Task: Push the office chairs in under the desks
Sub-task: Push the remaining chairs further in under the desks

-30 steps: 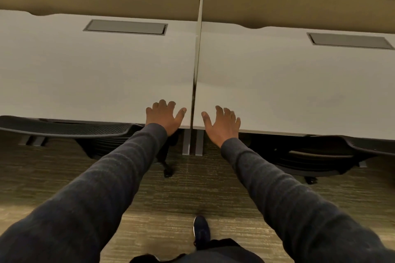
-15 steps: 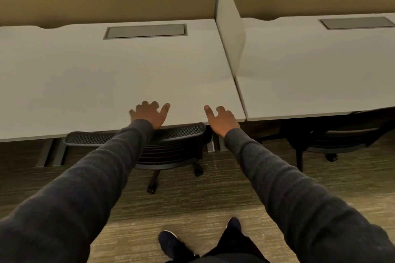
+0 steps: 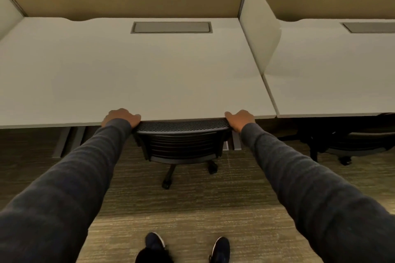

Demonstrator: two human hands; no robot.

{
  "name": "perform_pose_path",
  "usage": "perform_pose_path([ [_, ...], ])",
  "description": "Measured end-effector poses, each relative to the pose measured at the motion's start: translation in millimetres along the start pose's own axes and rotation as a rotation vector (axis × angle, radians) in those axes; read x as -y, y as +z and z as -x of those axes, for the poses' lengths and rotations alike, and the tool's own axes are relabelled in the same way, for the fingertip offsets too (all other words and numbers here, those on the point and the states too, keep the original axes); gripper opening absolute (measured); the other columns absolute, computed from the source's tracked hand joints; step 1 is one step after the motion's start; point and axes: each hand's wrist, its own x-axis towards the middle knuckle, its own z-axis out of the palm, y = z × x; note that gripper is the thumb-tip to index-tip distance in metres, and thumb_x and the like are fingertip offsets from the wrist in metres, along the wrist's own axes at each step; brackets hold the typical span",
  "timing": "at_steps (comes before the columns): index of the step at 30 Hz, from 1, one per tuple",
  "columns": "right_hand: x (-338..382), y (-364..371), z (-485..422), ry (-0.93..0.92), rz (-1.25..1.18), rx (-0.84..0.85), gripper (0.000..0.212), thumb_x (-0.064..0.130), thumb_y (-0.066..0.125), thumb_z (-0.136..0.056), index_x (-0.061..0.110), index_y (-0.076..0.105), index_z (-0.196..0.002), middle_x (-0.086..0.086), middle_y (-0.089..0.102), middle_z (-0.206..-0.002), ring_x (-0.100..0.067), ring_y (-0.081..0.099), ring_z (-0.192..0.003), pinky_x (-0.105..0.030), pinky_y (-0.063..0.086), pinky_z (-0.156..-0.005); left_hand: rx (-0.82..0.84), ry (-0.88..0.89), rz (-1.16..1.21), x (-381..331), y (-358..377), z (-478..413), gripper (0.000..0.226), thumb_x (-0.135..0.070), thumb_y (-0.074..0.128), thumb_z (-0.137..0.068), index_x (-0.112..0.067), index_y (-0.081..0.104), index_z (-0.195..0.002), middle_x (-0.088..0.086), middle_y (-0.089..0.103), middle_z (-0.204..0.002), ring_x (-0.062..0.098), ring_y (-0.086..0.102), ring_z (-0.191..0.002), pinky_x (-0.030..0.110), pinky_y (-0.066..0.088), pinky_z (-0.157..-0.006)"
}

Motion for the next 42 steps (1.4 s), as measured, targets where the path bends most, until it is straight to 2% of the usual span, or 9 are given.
perform_pose_path([
  [3,10,9,4,0.029,0.030,-0.036,0.039,0.043,0.050,-0.098,0.012,0.056,-0.075,-0.003,0.059,-0.072,-0.016,0.055,-0.064,-0.028,0.037,-0.056,0.041,0.047,0.025,16,-5,-6,0.055,-0.053,0.050,-0.090,-0.008,0.062,-0.117,0.016,0.063,-0.118,0.030,0.054,-0.094,0.034,0.040,-0.076],
  [7,30,34,12,0.083,0.079,-0.083,0.038,0.042,0.051,-0.097,0.005,0.063,-0.093,-0.008,0.062,-0.086,-0.023,0.056,-0.076,-0.031,0.040,-0.071,0.096,0.119,0.045,49,-11,-13,0.053,-0.053,0.045,-0.093,-0.011,0.058,-0.121,0.014,0.060,-0.119,0.029,0.054,-0.099,0.035,0.042,-0.080],
  [12,48,54,21,0.137,0.155,-0.141,0.040,0.044,0.052,-0.096,0.006,0.063,-0.095,-0.010,0.059,-0.093,-0.024,0.051,-0.077,-0.031,0.034,-0.067,0.108,0.136,0.108,82,-11,-17,0.049,-0.051,0.044,-0.094,-0.013,0.057,-0.122,0.012,0.060,-0.122,0.029,0.056,-0.105,0.038,0.044,-0.086],
  [16,67,81,34,0.181,0.172,-0.150,0.039,0.044,0.054,-0.093,0.007,0.065,-0.099,-0.011,0.062,-0.100,-0.022,0.052,-0.076,-0.028,0.030,-0.054,0.068,0.141,0.125,122,-14,-23,0.046,-0.053,0.044,-0.093,-0.015,0.059,-0.113,0.008,0.061,-0.104,0.026,0.057,-0.093,0.036,0.045,-0.079],
  [20,80,105,46,0.157,0.194,-0.153,0.039,0.040,0.052,-0.095,0.007,0.067,-0.109,-0.014,0.066,-0.111,-0.026,0.054,-0.086,-0.030,0.038,-0.072,0.041,0.118,0.139,151,-18,-32,0.045,-0.054,0.045,-0.092,-0.016,0.061,-0.107,0.008,0.063,-0.101,0.025,0.058,-0.090,0.035,0.044,-0.076],
  [23,97,125,54,0.145,0.187,-0.142,0.042,0.041,0.052,-0.094,0.007,0.068,-0.112,-0.014,0.067,-0.117,-0.026,0.056,-0.088,-0.029,0.038,-0.072,0.022,0.100,0.151,177,-23,-43,0.045,-0.055,0.046,-0.092,-0.015,0.062,-0.105,0.007,0.064,-0.097,0.024,0.058,-0.087,0.035,0.044,-0.075],
  [28,131,157,64,0.124,0.135,-0.124,0.042,0.044,0.053,-0.093,0.006,0.067,-0.106,-0.012,0.064,-0.102,-0.023,0.053,-0.078,-0.026,0.027,-0.050,-0.008,0.069,0.127,218,-34,-63,0.045,-0.055,0.047,-0.091,-0.015,0.062,-0.104,0.008,0.063,-0.099,0.025,0.057,-0.089,0.037,0.046,-0.078],
  [36,166,187,60,0.110,0.085,-0.159,0.036,0.038,0.048,-0.098,0.007,0.062,-0.087,-0.002,0.053,-0.073,-0.014,0.045,-0.062,-0.026,0.026,-0.049,-0.071,0.050,0.118,241,-53,-98,0.048,-0.056,0.045,-0.089,-0.013,0.064,-0.099,0.008,0.063,-0.094,0.026,0.057,-0.084,0.035,0.044,-0.072],
  [42,177,204,55,0.142,0.058,-0.160,0.034,0.040,0.050,-0.095,0.008,0.061,-0.091,-0.004,0.056,-0.080,-0.016,0.046,-0.065,-0.026,0.025,-0.049,-0.068,0.039,0.105,255,-53,-121,0.047,-0.055,0.045,-0.088,-0.013,0.062,-0.098,0.009,0.064,-0.097,0.027,0.057,-0.085,0.034,0.044,-0.072],
])
